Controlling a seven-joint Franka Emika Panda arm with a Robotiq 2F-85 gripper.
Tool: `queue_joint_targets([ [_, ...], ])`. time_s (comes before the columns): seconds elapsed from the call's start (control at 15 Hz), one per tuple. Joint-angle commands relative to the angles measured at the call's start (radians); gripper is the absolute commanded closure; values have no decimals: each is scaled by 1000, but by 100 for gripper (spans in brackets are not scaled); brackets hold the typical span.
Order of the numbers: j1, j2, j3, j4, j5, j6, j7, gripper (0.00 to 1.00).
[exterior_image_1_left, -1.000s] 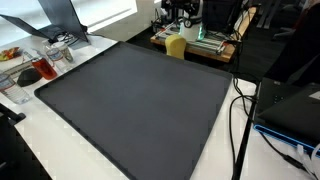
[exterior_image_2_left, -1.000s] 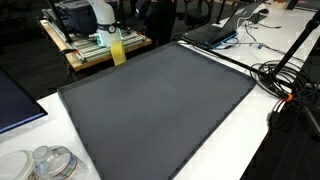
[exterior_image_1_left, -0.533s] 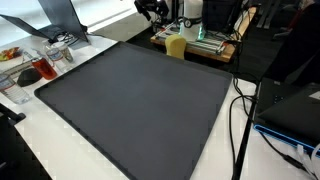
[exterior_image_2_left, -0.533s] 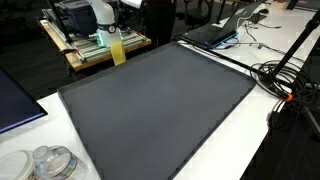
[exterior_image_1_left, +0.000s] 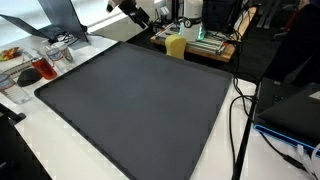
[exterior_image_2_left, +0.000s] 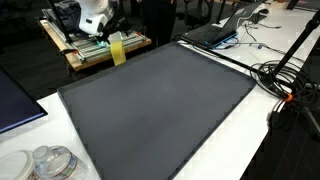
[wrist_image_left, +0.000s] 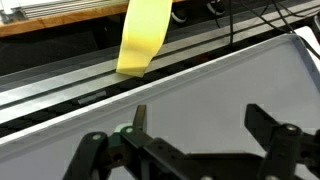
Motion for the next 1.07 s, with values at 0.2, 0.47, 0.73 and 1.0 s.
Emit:
queue_joint_targets([
  [0.2, -104, 104, -57, -32, 178, 19, -105, 0],
  [0.47, -147, 144, -74, -70, 211, 46, -128, 0],
  [0.73, -149, 153, -73, -81, 173, 91, -89, 0],
  [1.0, -149, 153, -73, -96, 173, 112, -81, 0],
])
